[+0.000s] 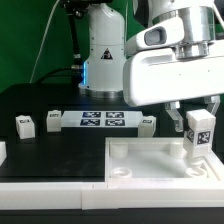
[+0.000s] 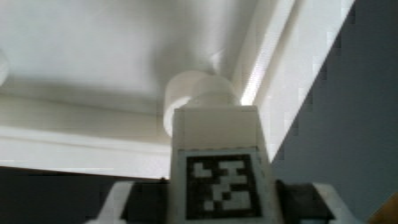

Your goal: Assemble one leg

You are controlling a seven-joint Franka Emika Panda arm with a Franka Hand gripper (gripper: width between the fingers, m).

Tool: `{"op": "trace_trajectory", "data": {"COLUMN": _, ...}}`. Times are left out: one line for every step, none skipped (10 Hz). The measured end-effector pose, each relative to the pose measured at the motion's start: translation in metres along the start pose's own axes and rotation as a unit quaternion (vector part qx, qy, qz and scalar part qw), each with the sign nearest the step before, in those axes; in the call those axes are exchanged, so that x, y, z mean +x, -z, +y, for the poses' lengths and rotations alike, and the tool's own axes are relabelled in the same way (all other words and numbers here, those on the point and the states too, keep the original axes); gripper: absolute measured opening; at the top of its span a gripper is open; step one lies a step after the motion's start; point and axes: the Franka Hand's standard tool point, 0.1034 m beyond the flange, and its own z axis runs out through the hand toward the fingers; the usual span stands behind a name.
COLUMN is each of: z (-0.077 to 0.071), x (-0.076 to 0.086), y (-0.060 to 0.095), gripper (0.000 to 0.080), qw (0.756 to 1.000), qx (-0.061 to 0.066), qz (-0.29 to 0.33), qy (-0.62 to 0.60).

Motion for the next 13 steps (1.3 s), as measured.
{"op": "trace_trajectory", "data": {"z": 0.0, "x": 0.0, "y": 0.0, "gripper": 0.0291, "qw": 1.0, "qx": 0.0, "qz": -0.001, "qy": 0.0}}
{"op": "trace_trajectory", "data": {"z": 0.001, "x": 0.002, "y": 0.0, "gripper": 0.0291, "qw": 1.0, "qx": -0.001, "qz": 0.003, "qy": 0.001}}
{"op": "trace_trajectory", "data": {"z": 0.004, "x": 0.004, "y": -0.002, "gripper": 0.0291, "qw": 1.0, "qx": -0.005, "qz": 0.02, "qy": 0.004}}
{"op": "trace_trajectory", "data": {"z": 0.004, "x": 0.002, "y": -0.004, "gripper": 0.0291, "qw": 1.0, "qx": -0.004, "qz": 0.017, "qy": 0.004}}
{"op": "trace_trajectory", "data": {"z": 0.004, "x": 0.001, "y": -0.006, "gripper": 0.0291, "qw": 1.0, "qx": -0.004, "qz": 0.015, "qy": 0.004}}
{"op": "trace_trajectory", "data": {"z": 0.004, "x": -0.001, "y": -0.008, "gripper": 0.0291, "qw": 1.0, "qx": -0.004, "qz": 0.013, "qy": 0.003}}
{"op": "trace_trajectory", "data": {"z": 0.004, "x": -0.003, "y": -0.011, "gripper": 0.0291, "qw": 1.0, "qx": -0.003, "qz": 0.011, "qy": 0.003}}
{"op": "trace_trajectory", "data": {"z": 0.004, "x": -0.006, "y": -0.014, "gripper": 0.0291, "qw": 1.0, "qx": -0.003, "qz": 0.008, "qy": 0.003}}
{"op": "trace_trajectory", "data": {"z": 0.003, "x": -0.009, "y": -0.017, "gripper": 0.0291, "qw": 1.0, "qx": -0.002, "qz": 0.005, "qy": 0.003}}
{"op": "trace_trajectory", "data": {"z": 0.002, "x": -0.009, "y": -0.019, "gripper": 0.0291, "qw": 1.0, "qx": -0.002, "qz": 0.007, "qy": 0.003}}
{"op": "trace_trajectory", "data": {"z": 0.001, "x": -0.007, "y": -0.02, "gripper": 0.0291, "qw": 1.0, "qx": -0.002, "qz": 0.013, "qy": 0.005}}
{"op": "trace_trajectory", "data": {"z": -0.001, "x": -0.004, "y": -0.02, "gripper": 0.0291, "qw": 1.0, "qx": -0.002, "qz": 0.015, "qy": 0.006}}
{"op": "trace_trajectory", "data": {"z": -0.002, "x": -0.004, "y": -0.021, "gripper": 0.0291, "qw": 1.0, "qx": -0.001, "qz": 0.014, "qy": 0.007}}
